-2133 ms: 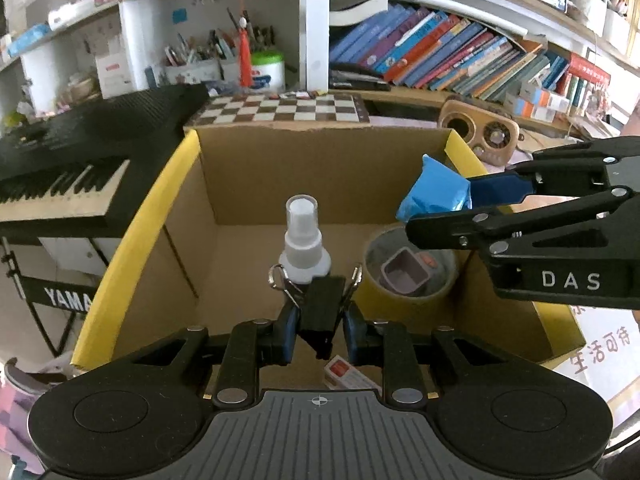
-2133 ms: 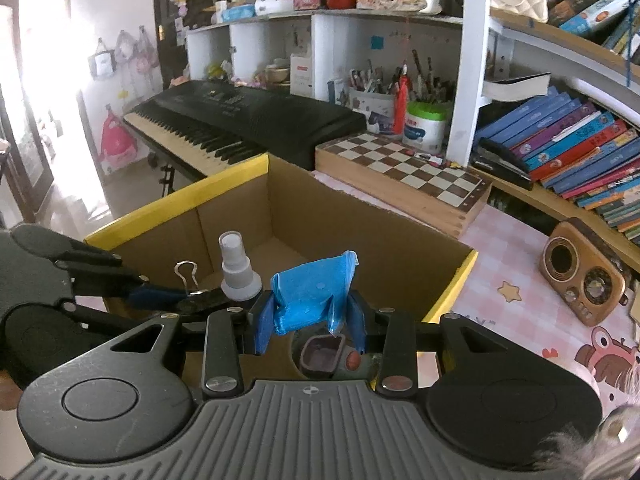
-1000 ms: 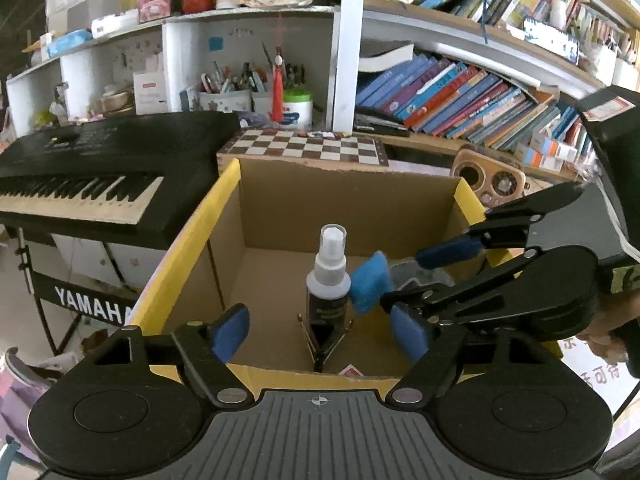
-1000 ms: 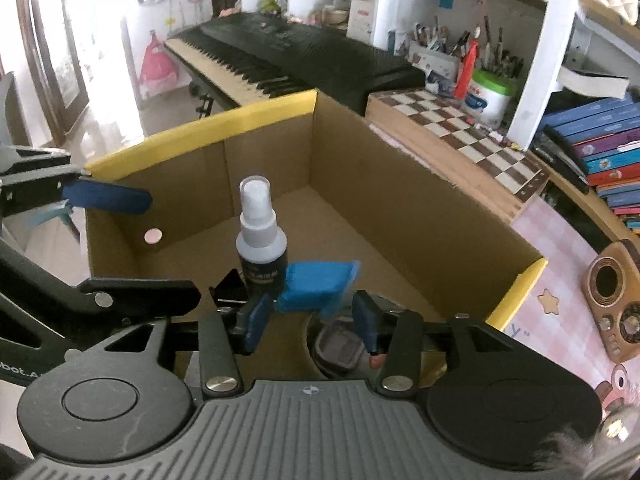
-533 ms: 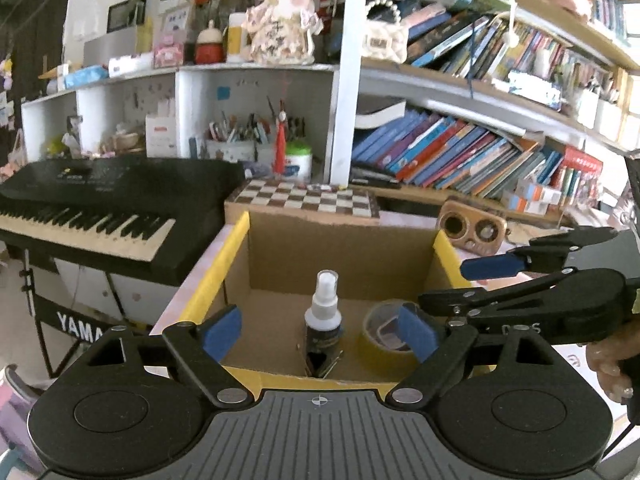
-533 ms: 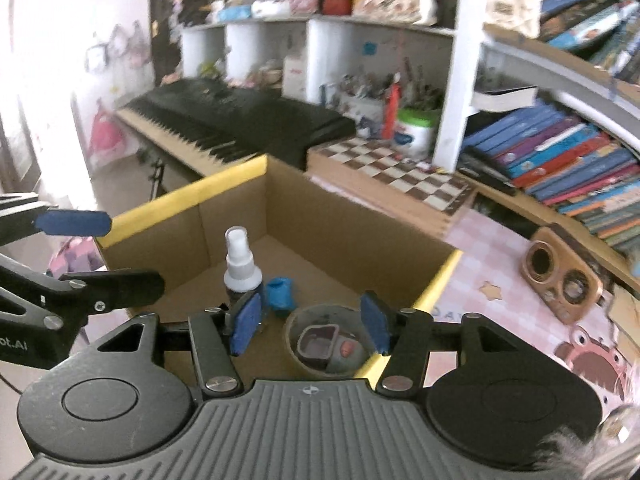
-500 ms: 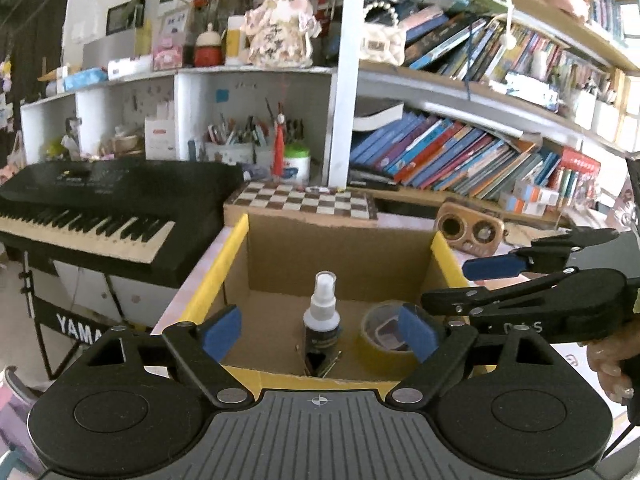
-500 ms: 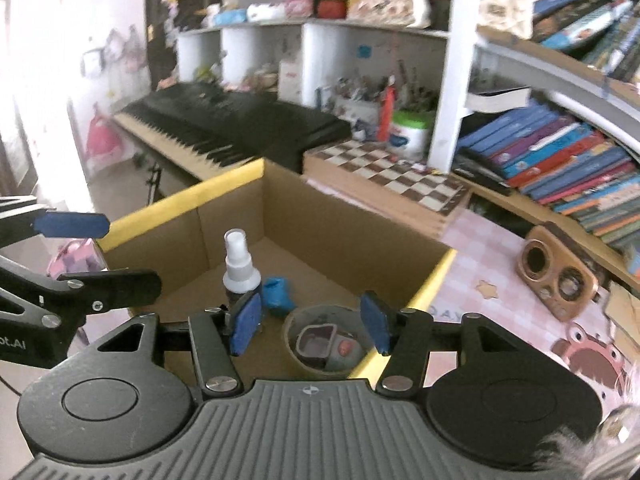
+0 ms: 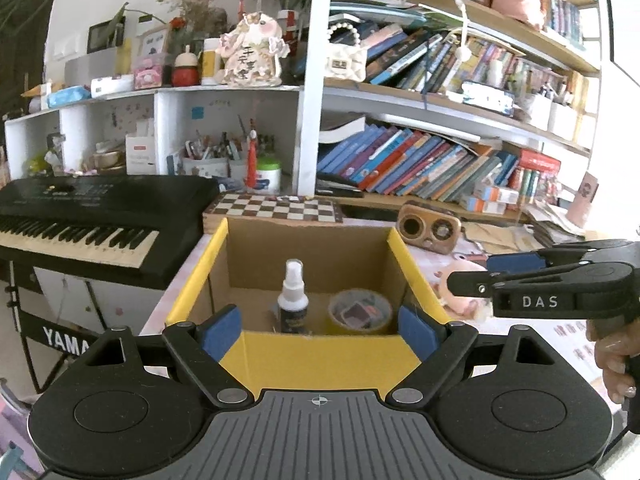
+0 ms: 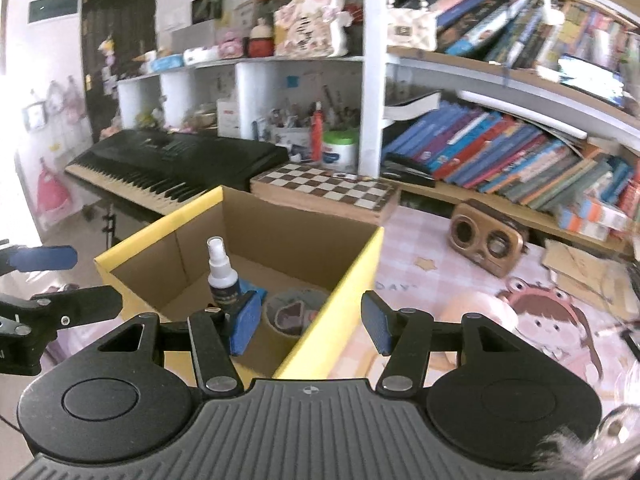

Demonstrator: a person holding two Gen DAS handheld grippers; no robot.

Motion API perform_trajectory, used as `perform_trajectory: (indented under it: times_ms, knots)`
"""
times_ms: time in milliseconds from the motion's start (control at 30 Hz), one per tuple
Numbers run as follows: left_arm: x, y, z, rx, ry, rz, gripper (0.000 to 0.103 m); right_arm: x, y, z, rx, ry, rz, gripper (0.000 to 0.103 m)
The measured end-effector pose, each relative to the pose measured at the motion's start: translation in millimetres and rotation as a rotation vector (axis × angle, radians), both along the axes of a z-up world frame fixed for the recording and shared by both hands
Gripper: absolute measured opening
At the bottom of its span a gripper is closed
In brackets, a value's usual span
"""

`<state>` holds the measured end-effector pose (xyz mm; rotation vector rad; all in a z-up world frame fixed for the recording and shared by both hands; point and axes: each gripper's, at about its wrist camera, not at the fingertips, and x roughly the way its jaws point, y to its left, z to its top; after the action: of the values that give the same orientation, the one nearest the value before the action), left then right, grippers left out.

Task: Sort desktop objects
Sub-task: 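Lift both open tools out of the yellow box and back away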

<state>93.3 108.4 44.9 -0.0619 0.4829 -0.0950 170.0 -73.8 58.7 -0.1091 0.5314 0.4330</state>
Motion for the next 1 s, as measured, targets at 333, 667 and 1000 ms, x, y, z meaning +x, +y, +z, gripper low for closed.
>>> perform_trajectory:
  times_ms: [333, 667, 1000]
  knots:
    - [-34.8, -1.4, -7.7, -0.009, 0.013, -0.034, 0.088, -55.6, -17.0, -8.0, 0.004, 0.012, -0.102, 0.054]
    - [-63.8, -9.5, -15.6, -0.016, 0.030, -0.054, 0.088, -98.8, -25.2, -23.8, -0.009, 0.035, -0.150, 0.054]
    - [-81.4, -22.6, -25.0, -0.011, 0.057, -0.098, 0.088, -131.4, -23.3, -40.3, -0.028, 0.060, -0.165, 0.054]
